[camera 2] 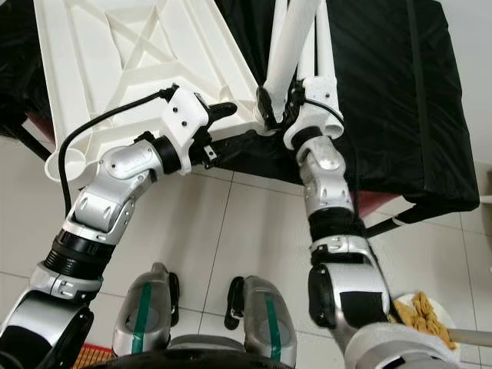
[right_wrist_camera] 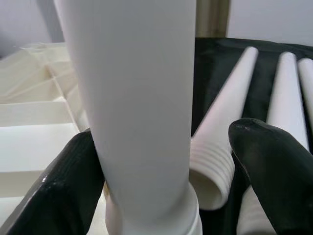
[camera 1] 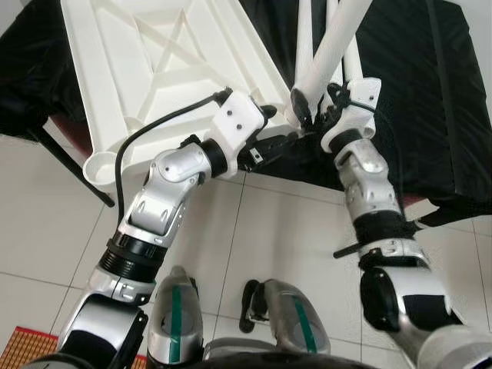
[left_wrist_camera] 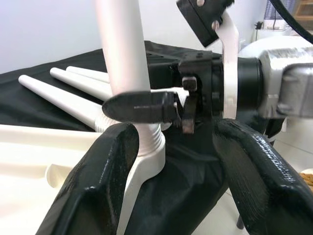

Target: Building children table

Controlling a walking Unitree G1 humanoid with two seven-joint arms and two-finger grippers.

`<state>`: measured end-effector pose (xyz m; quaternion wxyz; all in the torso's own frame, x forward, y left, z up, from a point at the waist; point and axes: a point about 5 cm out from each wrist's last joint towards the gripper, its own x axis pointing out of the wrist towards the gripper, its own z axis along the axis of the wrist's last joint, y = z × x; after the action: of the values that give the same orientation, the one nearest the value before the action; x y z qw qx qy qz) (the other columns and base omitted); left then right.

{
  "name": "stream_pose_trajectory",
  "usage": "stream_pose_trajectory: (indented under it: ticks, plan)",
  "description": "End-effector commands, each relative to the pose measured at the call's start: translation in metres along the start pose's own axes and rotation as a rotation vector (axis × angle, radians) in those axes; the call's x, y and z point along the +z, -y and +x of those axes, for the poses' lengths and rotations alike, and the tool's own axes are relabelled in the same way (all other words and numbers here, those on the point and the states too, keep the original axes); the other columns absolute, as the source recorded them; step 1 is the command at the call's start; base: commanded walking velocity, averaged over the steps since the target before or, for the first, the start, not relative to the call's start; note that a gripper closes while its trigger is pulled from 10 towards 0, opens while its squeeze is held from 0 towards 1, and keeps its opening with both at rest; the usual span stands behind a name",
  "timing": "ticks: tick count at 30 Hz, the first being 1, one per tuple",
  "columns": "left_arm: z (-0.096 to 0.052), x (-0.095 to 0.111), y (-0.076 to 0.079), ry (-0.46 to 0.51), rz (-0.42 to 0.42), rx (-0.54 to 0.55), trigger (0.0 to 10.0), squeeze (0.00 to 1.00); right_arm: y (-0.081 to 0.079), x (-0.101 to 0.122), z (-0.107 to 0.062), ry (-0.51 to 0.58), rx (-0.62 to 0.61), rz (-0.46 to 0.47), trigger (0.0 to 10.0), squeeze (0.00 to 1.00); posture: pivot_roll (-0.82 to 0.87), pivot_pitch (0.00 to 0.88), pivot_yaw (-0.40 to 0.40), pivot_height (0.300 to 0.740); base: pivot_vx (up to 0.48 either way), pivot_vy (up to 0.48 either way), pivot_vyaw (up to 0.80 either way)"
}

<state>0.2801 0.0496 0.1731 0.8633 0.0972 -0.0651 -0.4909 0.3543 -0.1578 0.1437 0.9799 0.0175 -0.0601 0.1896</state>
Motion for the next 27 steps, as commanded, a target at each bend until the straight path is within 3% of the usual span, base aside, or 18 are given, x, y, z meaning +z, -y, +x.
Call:
stream_pose_trajectory:
  ticks: [1,3,4,15,16,17,18,19,27]
  plan:
    - [0.001,0.0,-0.001,-0.001,-0.006,0.015,10.0,0.0,0.002,-0.002,-0.001,-0.003,0.027,0.013,10.0,0.0,0.04,0.013,-0.059,0.74,0.0,0.0,0.0]
    - [0.001,0.001,-0.002,-0.001,-0.006,0.014,10.0,0.0,0.001,-0.002,0.001,-0.012,0.067,0.005,10.0,0.0,0.04,0.013,-0.058,0.74,0.0,0.0,0.0]
    - [0.002,0.001,-0.002,0.0,-0.003,0.015,10.0,0.0,0.0,-0.003,0.005,-0.039,0.151,0.001,10.0,0.0,0.04,0.012,-0.056,0.74,0.0,0.0,0.0]
    - [0.002,0.002,-0.004,0.001,-0.001,0.02,10.0,0.0,-0.001,-0.004,0.015,-0.096,0.246,-0.027,10.0,0.0,0.05,0.011,-0.057,0.74,0.0,0.0,0.0]
    - [0.001,0.002,-0.004,0.001,-0.002,0.02,10.0,0.0,0.0,-0.004,0.016,-0.097,0.249,-0.033,9.1,0.0,0.05,0.011,-0.057,0.74,0.0,0.0,0.0]
    - [0.001,0.002,-0.004,-0.001,-0.002,0.02,10.0,0.0,0.0,-0.003,0.017,-0.091,0.249,-0.025,9.1,0.0,0.06,0.012,-0.056,0.74,0.0,0.0,0.0]
    - [0.001,0.002,-0.004,-0.002,-0.001,0.019,10.0,0.0,0.001,-0.002,0.018,-0.091,0.243,-0.02,3.4,0.0,0.06,0.012,-0.056,0.74,0.0,0.0,0.0]
    - [0.0,0.002,-0.003,-0.003,0.0,0.018,10.0,0.0,0.002,-0.002,0.018,-0.083,0.243,-0.007,0.0,0.0,0.06,0.012,-0.056,0.74,0.0,0.0,0.0]
    - [-0.001,0.002,-0.001,-0.006,-0.001,0.0,10.0,0.0,0.003,-0.004,0.018,-0.092,0.245,0.001,0.0,0.0,0.06,0.012,-0.056,0.74,0.0,0.0,0.0]
